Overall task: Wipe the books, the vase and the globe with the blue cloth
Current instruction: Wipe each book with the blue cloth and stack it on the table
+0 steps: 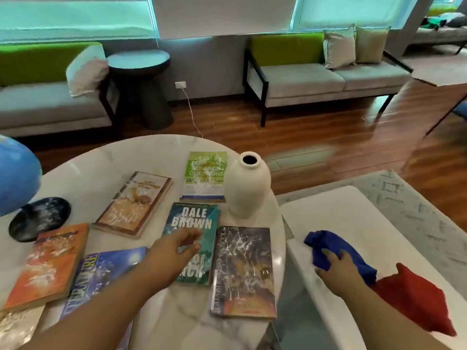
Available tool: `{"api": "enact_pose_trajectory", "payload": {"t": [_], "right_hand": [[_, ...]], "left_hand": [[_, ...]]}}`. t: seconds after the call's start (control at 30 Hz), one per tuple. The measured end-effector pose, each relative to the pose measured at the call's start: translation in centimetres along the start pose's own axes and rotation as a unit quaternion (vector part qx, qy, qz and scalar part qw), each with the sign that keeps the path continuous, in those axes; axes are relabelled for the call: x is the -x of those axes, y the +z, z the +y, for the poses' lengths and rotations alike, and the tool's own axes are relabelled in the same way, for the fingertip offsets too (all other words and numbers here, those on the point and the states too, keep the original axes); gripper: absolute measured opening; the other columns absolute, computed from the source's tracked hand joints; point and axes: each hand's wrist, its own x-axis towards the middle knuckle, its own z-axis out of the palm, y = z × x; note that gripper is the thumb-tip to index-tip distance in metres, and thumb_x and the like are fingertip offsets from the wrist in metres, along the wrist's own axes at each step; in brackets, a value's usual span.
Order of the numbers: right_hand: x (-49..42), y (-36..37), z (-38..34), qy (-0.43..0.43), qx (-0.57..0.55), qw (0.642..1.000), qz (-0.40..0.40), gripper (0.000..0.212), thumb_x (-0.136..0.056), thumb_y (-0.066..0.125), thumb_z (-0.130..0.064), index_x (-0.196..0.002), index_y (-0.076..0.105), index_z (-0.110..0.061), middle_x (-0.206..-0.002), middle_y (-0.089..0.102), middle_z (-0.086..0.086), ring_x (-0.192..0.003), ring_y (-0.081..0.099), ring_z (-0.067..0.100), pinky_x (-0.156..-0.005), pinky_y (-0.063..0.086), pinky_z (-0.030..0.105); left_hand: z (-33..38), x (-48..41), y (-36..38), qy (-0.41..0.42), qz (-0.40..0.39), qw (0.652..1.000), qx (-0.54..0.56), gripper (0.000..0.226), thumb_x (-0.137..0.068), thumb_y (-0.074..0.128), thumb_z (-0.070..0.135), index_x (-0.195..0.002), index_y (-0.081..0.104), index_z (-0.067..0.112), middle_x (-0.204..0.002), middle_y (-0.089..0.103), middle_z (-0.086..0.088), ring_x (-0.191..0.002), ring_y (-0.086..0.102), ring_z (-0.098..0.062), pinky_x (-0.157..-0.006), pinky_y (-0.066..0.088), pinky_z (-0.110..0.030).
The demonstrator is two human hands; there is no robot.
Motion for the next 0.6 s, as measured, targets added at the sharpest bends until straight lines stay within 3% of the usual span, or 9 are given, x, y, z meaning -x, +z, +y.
{"api": "enact_pose_trajectory", "payload": {"t": [0.1, 0.17, 0.23, 0.27, 0.33, 0.43, 0.6], "right_hand": [[-1.6, 0.3, 1.4, -0.021, 0.067, 0.997, -0.044, 0.074, -0.09, 0.047, -0.059, -0.151, 0.013, -0.035, -0.159, -0.011, 0.007, -0.145, 0.013, 0.032, -0.114, 0.026, 0.042], [-2.9, 0.7, 1.7, -0.029, 0.084, 0.993, -0.079, 0.078, -0.09, 0.047, -0.058, -0.152, 0.012, -0.028, -0.161, -0.002, 0.001, -0.147, 0.006, 0.028, -0.115, 0.022, 0.044], [-4.1, 0.7, 1.9, -0.034, 0.043, 0.997, -0.06, 0.063, -0.093, 0.05, -0.041, -0.147, 0.029, -0.015, -0.148, 0.037, 0.003, -0.136, 0.034, 0.025, -0.107, 0.033, 0.035], [-4.3, 0.1, 1.7, -0.03, 0.005, 0.999, -0.029, 0.049, -0.095, 0.048, -0.029, -0.139, 0.041, -0.012, -0.128, 0.052, 0.002, -0.123, 0.047, 0.024, -0.097, 0.038, 0.029], [-4.0, -1.9, 1.2, 0.01, -0.117, 0.992, 0.045, 0.029, -0.095, 0.046, -0.014, -0.123, 0.053, -0.009, -0.104, 0.053, 0.002, -0.101, 0.055, 0.027, -0.082, 0.038, 0.026], [-1.6, -5.4, 0.9, 0.018, -0.324, 0.935, 0.141, 0.018, -0.09, 0.049, -0.001, -0.102, 0.053, -0.013, -0.1, 0.056, 0.01, -0.088, 0.052, 0.029, -0.074, 0.041, 0.033], [2.8, -11.8, -1.3, -0.136, -0.406, 0.898, 0.1, 0.022, -0.091, 0.057, 0.0, -0.091, 0.06, -0.022, -0.098, 0.063, -0.006, -0.093, 0.059, 0.023, -0.074, 0.044, 0.031]], "left_hand": [[0.3, -1.0, 0.8, -0.02, 0.004, 0.999, 0.039, 0.024, -0.093, 0.06, 0.015, -0.11, 0.06, 0.032, -0.111, 0.065, 0.012, -0.11, 0.059, -0.004, -0.091, 0.043, -0.018], [0.7, -1.4, 1.3, -0.025, 0.013, 0.999, 0.042, 0.027, -0.093, 0.06, 0.014, -0.103, 0.06, 0.038, -0.107, 0.067, 0.014, -0.106, 0.06, -0.001, -0.087, 0.043, -0.015], [1.2, -1.5, 1.7, -0.034, 0.024, 0.998, 0.05, 0.028, -0.092, 0.061, 0.013, -0.1, 0.061, 0.04, -0.103, 0.068, 0.013, -0.103, 0.061, 0.0, -0.087, 0.044, -0.016], [1.7, -1.6, 1.9, -0.036, 0.027, 0.998, 0.054, 0.028, -0.092, 0.061, 0.013, -0.1, 0.062, 0.039, -0.102, 0.069, 0.012, -0.102, 0.062, 0.0, -0.088, 0.045, -0.018], [2.5, -1.6, 2.1, -0.042, 0.033, 0.996, 0.07, 0.028, -0.091, 0.062, 0.012, -0.099, 0.063, 0.038, -0.1, 0.071, 0.011, -0.101, 0.063, 0.0, -0.092, 0.046, -0.021], [3.6, -1.6, 2.3, -0.04, 0.035, 0.993, 0.104, 0.028, -0.091, 0.062, 0.009, -0.101, 0.066, 0.034, -0.099, 0.073, 0.009, -0.103, 0.064, -0.004, -0.099, 0.047, -0.029], [6.8, -1.0, 3.1, -0.023, 0.018, 0.993, 0.114, 0.024, -0.092, 0.06, 0.01, -0.107, 0.067, 0.028, -0.101, 0.073, 0.01, -0.1, 0.065, 0.0, -0.097, 0.047, -0.025]]}}
